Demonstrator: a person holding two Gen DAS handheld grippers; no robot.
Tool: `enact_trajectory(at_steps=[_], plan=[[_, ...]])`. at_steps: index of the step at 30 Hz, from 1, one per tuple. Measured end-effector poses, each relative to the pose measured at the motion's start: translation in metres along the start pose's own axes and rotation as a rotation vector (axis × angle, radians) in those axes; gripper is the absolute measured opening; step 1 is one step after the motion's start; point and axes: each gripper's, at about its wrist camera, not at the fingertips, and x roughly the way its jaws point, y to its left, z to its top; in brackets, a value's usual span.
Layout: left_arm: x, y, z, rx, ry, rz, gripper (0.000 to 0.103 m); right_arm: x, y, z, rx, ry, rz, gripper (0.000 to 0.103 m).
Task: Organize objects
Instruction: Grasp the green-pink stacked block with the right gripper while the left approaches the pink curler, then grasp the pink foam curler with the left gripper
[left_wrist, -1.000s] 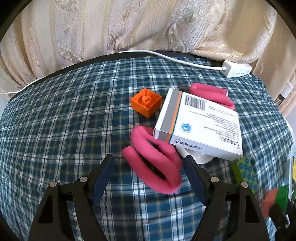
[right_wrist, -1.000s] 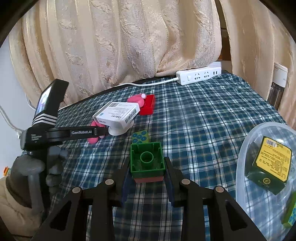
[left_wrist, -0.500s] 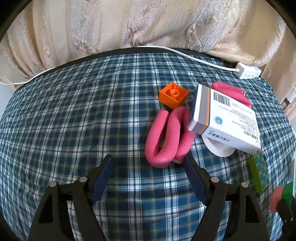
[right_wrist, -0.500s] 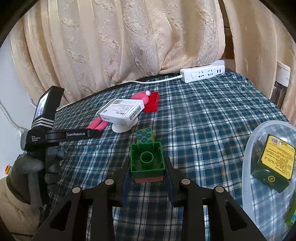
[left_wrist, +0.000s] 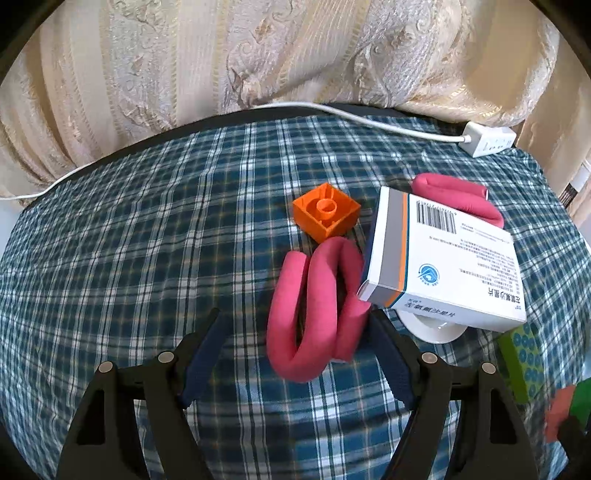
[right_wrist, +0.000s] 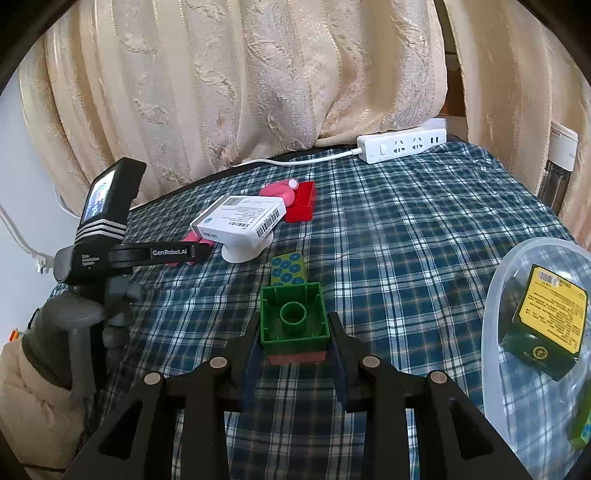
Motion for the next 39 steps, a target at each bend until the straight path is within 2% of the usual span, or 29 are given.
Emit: enact_trajectory(at_steps=[4,6,8,9,22,39], plan=[[0.001,0.001,0.000,0.002,-0.008,-0.019,0.076,0.000,0.000,0.000,0.000,0.000,-0.001,0.035],[0.000,0.001,-0.001,0.003,-0.011,-0.042,0.069,-0.001,0.000,-0.001,0.001,0.000,-0.003,0.035],[-0.003,-0.001,-0.001,0.013,-0.016,-0.047,0.056,-0.003,-0.001,-0.001,0.004,-0.002,-0.005,0.035],[-0.004,-0.002,-0.002,0.018,-0.015,-0.052,0.055,-0.003,0.000,-0.001,0.005,-0.003,-0.005,0.035],[-0.029,0.003,-0.022,0.001,-0.024,-0.057,0.054,-0.023,-0.007,-0.007,0.040,-0.037,-0.020,0.035],[-0.077,-0.031,-0.039,0.080,-0.087,-0.118,0.053,-0.054,-0.032,-0.015,0.109,-0.092,-0.068,0.035]])
